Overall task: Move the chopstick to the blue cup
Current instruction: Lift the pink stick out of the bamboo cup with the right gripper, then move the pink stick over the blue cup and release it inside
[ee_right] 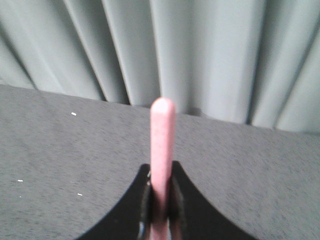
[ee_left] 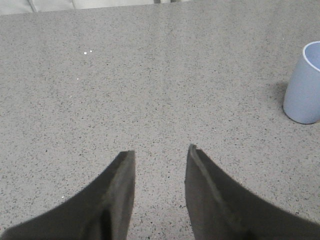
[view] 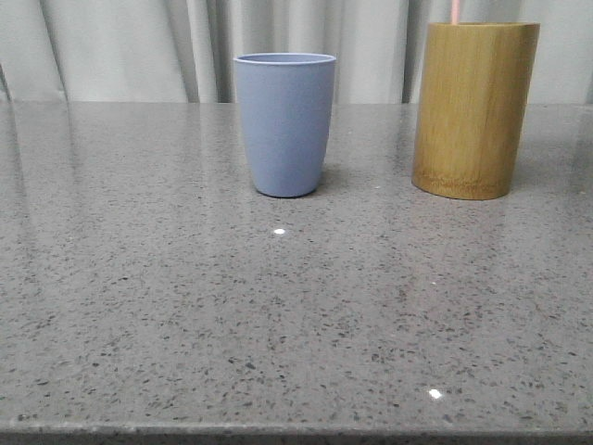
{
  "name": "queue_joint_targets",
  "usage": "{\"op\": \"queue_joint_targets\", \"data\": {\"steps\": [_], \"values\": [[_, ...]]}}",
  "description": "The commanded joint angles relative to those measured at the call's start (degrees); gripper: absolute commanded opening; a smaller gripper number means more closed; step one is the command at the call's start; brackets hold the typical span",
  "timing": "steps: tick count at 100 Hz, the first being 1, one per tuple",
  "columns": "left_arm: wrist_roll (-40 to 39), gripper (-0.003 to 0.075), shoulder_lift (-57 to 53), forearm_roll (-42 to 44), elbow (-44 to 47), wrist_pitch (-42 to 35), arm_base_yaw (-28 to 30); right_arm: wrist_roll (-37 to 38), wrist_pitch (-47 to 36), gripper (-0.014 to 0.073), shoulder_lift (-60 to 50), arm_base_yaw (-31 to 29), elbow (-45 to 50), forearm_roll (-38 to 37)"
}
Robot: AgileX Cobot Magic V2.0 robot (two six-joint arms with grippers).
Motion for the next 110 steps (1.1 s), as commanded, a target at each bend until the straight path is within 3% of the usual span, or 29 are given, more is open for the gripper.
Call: {"op": "queue_joint_targets", "data": {"steps": [1,51,110], "values": [[-0.7,0.0242,0.0,-0.1,-1.4,-4.0,0.2,-1.3,-2.8,-0.0104,-2.4,2.0,-4.1,0.1],[-0.7,0.0242,0.0,-0.1,-1.4,-4.0,0.2,-1.3,-9.1,-0.0104,1.6,14.0,-5.7,1.2],[-0.7,0.0242,0.0,-0.1,-1.4,-4.0,0.2,-1.3,-9.9,-0.0104,10.4,14.5,-5.6,1.4]]}}
